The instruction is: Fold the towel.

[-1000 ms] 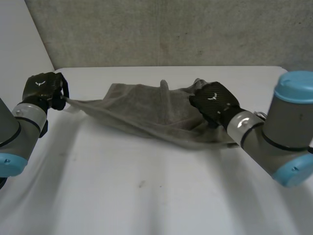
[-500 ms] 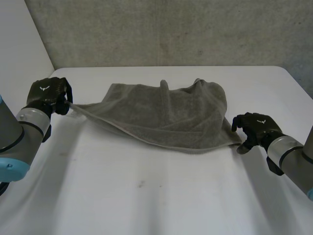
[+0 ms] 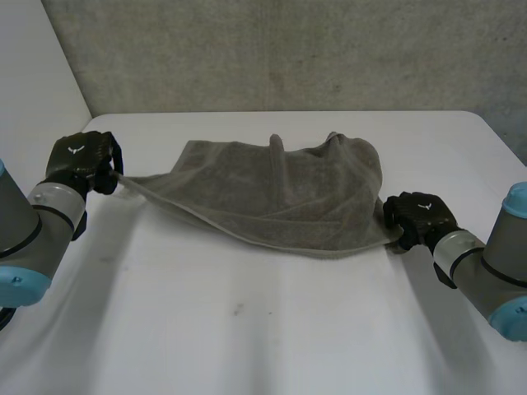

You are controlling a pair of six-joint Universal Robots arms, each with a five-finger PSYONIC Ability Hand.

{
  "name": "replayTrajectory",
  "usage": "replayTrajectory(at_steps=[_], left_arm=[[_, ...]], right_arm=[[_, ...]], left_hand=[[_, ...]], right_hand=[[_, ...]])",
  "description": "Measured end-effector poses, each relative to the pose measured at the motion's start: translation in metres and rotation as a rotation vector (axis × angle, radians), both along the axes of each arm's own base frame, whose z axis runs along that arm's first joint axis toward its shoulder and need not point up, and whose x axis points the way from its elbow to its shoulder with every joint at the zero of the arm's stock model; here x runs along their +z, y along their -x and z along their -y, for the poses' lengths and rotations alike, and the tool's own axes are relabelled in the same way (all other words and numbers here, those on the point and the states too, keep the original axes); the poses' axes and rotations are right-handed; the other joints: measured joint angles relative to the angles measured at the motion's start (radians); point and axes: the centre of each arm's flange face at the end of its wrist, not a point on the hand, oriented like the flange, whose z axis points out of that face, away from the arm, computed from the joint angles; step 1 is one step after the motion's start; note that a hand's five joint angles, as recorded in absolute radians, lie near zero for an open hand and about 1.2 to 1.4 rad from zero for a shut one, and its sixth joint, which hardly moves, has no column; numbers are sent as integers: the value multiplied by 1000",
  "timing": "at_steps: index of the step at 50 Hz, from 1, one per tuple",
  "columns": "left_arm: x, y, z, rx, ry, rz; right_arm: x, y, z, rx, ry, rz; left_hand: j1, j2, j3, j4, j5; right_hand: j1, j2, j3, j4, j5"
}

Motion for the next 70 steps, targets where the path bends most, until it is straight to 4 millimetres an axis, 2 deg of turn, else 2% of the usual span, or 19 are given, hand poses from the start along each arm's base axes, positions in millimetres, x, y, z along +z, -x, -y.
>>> replayTrajectory(at_steps=[11, 27, 30, 32, 34, 37, 39, 42, 45, 46, 47, 48, 50, 55, 61, 66, 70], left_arm=[[0, 0, 0, -1, -2, 0], [0, 0, -1, -1, -1, -1], [0, 0, -1, -1, -1, -1], [0, 0, -1, -1, 0, 0], [0, 0, -1, -1, 0, 0], [0, 0, -1, 0, 0, 1], [1, 0, -1, 0, 2, 1], [6, 0, -2, 2, 14, 1], [14, 0, -3, 3, 33, -2], [20, -1, -5, 4, 48, -3], [24, -1, -6, 5, 56, -4], [35, -2, -10, 6, 80, -5], [44, -3, -14, 6, 100, -6], [73, -6, -33, 6, 154, -10], [100, -10, -64, 6, 195, -7], [105, -13, -86, 5, 183, 32], [97, -13, -95, 0, 151, 84]], right_arm=[[-5, -1, 10, -1, 6, 1], [-10, -3, 17, 0, 6, 3], [-10, -3, 18, 0, 6, 4], [-9, -3, 19, -1, 9, 5], [-6, -3, 20, -3, 18, 7], [8, -2, 24, -6, 55, 14], [28, -1, 26, -9, 104, 21], [72, 3, 26, -16, 212, 34], [106, 7, 22, -19, 291, 38], [124, 9, 17, -16, 328, 30], [132, 10, 15, -13, 344, 23], [158, 14, 5, -2, 389, -17], [176, 17, -4, 10, 417, -71], [199, 23, -29, 59, 432, -297], [206, 29, -57, 134, 401, -567], [212, 31, -72, 153, 390, -639], [212, 32, -78, 157, 378, -648]], left_hand=[[0, 0, 0, 0, 0], [0, 0, 0, 0, 0], [0, 0, 0, 0, 0], [0, 0, 0, 0, 0], [0, 0, 0, 0, 0], [0, 0, 0, 0, 0], [0, 0, 0, 0, 0], [0, 0, 0, 0, 0], [0, 0, 0, 0, 0], [0, 0, 0, 0, 0], [0, 0, 0, 0, 0], [0, 0, 0, 0, 0], [0, 0, 0, 0, 0], [0, 0, 0, 1, 0], [0, 0, 0, 1, 0], [0, 0, 0, 1, 0], [0, 0, 0, 1, 0]], right_hand=[[140, 143, 137, 138, 134], [116, 118, 117, 117, 118], [275, 277, 258, 260, 261], [492, 486, 479, 482, 489], [524, 512, 521, 525, 526], [524, 512, 527, 530, 528], [524, 512, 527, 530, 528], [524, 512, 527, 530, 528], [524, 512, 527, 530, 528], [524, 512, 527, 530, 528], [524, 512, 527, 530, 528], [524, 512, 527, 530, 529], [524, 512, 527, 530, 529], [524, 512, 527, 530, 530], [524, 512, 527, 530, 530], [524, 512, 527, 530, 530], [524, 512, 527, 530, 530]])
